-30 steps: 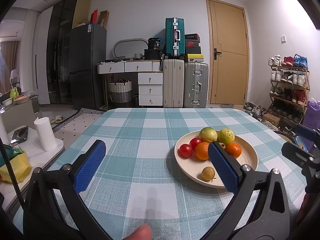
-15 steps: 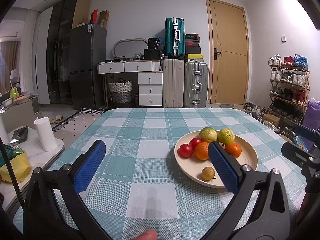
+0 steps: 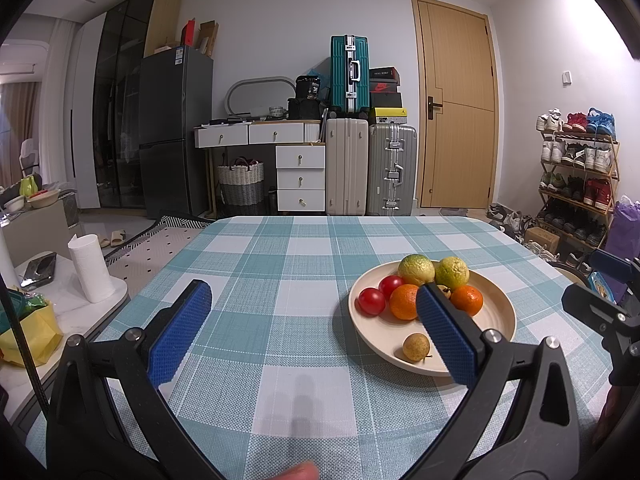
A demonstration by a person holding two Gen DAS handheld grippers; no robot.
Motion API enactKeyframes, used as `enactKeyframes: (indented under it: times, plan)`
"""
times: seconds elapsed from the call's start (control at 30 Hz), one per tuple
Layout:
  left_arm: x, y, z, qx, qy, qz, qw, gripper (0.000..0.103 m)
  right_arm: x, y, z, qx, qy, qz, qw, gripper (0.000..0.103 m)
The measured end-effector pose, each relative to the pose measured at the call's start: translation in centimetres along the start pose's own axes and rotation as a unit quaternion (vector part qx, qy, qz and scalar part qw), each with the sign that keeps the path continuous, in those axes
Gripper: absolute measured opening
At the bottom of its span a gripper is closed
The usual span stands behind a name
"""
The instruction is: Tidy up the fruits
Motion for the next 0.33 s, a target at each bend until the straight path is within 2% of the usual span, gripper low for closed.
enactKeyframes:
  times: [0.33]
  plan:
    - [0.00, 0.00, 0.01, 0.000, -0.002, -0.001, 1.0000, 0.102, 0.01, -0.02, -0.01, -0.001, 0.000, 0.000, 1.000, 0.103]
Point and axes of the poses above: each gripper's, at about its wrist camera, not at the fingertips, and z roughly the way its jaws point, x to its right, y to its underside, the point moved 2 cm from there along z, roughly the way its jaws point, and after that the axes turned 8 degrees about -y, right-handed, at the moved point
